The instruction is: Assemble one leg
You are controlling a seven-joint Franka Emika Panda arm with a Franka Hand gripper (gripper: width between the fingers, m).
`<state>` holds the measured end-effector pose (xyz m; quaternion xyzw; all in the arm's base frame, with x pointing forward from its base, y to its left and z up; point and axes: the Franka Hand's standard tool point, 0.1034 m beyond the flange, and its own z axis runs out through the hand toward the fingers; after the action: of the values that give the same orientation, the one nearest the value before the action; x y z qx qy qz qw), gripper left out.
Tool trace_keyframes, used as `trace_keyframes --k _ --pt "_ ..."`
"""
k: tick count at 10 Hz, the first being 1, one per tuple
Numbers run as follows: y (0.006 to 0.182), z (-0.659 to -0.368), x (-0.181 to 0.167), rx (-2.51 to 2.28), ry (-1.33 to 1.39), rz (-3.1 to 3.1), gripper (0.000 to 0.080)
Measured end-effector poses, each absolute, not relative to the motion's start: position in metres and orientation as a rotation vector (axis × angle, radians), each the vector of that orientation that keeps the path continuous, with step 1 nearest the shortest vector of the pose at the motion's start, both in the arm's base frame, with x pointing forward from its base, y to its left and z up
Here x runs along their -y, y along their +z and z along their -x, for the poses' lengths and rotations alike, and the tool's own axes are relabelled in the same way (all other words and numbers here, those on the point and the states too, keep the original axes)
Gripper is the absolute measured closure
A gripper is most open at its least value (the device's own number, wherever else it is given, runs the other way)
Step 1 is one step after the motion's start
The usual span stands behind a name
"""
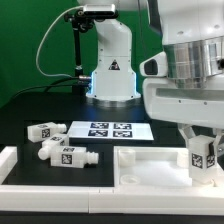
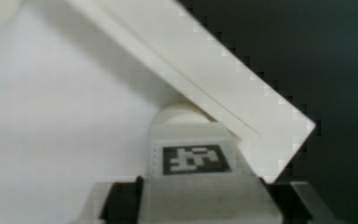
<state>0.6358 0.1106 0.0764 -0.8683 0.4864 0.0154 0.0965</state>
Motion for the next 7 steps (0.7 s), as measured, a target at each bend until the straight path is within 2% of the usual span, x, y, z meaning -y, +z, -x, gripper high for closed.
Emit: trace_keyframes --k 1,4,5,6,7 --pt "0.0763 -0.6355 -0.1145 -1.615 0.064 2.471 0.0514" --pt "0.0761 -0.6354 -0.1153 -1.701 0.077 2.410 0.0509" --pt "0.0761 -0.6354 -0.1152 -1.683 0.075 2.423 0.0260" --pt "0.0760 -0.6358 -0.1126 -1.357 0.035 2.620 0.0260" --pt "0.0766 -0.6362 -0.1126 -1.049 0.005 2.754 0.0175"
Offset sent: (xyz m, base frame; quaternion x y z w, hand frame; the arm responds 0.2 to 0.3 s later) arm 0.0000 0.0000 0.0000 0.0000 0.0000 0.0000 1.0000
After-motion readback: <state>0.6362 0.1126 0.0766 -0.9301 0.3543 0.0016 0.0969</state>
